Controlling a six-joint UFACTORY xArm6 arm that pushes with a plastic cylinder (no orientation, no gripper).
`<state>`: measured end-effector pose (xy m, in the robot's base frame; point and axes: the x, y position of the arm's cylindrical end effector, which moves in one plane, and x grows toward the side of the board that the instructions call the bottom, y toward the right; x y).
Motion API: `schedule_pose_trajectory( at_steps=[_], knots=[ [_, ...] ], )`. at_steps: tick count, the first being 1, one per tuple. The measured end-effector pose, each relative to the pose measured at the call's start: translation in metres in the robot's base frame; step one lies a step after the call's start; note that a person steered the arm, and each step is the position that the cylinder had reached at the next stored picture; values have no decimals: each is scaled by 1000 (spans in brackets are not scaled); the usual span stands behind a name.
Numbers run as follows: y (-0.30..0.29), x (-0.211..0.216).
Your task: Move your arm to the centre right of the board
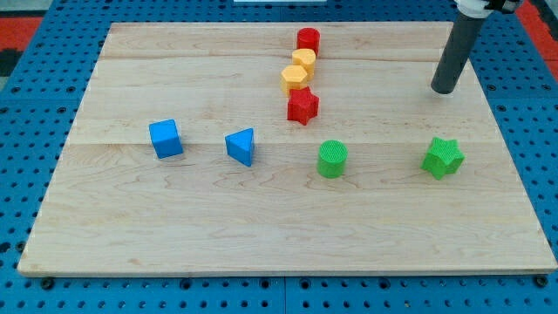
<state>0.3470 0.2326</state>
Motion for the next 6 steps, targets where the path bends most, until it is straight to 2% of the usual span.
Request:
schedule_pose_trajectory(
  at_steps=[6],
  knots=[
    [24, 15]
  ],
)
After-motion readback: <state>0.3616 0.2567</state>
